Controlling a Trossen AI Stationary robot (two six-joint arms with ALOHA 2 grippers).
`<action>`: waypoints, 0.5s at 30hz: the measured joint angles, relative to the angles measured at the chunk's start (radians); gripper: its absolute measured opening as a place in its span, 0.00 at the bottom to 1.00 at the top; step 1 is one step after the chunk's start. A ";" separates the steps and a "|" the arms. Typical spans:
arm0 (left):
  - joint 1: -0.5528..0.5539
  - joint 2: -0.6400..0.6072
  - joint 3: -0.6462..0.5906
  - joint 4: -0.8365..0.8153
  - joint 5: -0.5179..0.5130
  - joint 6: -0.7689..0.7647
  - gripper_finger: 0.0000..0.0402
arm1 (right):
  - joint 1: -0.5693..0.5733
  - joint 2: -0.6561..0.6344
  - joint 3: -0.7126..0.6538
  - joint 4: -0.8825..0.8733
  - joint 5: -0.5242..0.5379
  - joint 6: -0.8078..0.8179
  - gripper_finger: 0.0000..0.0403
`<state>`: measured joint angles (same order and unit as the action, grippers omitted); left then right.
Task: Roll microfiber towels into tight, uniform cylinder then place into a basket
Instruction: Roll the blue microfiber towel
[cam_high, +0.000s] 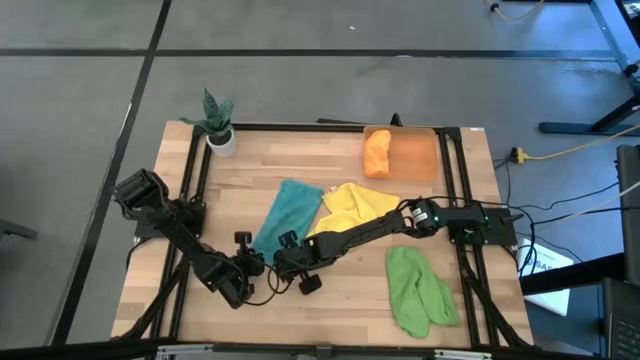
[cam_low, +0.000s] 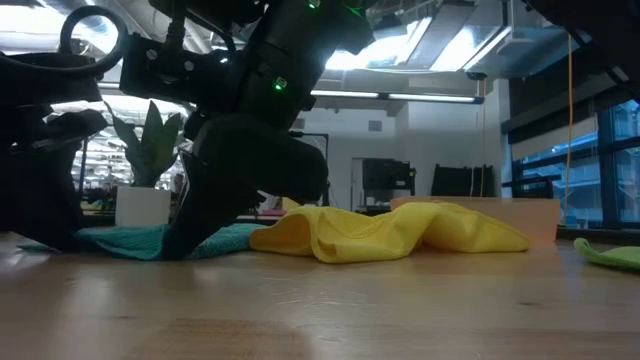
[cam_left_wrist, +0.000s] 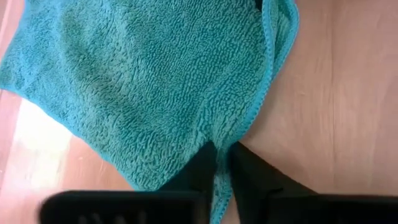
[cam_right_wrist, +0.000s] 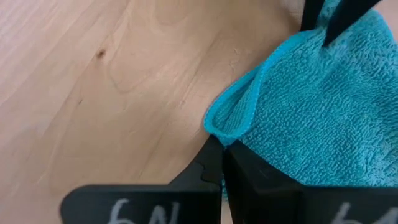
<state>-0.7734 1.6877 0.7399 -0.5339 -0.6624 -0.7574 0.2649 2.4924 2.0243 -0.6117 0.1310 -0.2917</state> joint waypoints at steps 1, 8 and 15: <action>0.000 0.000 0.000 -0.002 0.000 0.000 0.04 | 0.000 0.000 0.004 -0.002 0.000 0.001 0.01; 0.002 -0.007 -0.001 -0.010 0.027 0.015 0.00 | 0.000 0.005 0.029 -0.015 0.000 0.052 0.01; 0.001 -0.062 0.002 -0.049 0.134 0.012 0.00 | 0.001 0.006 0.034 -0.036 -0.001 0.105 0.01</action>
<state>-0.7723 1.6253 0.7421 -0.5826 -0.5283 -0.7456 0.2661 2.4985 2.0578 -0.6476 0.1304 -0.1862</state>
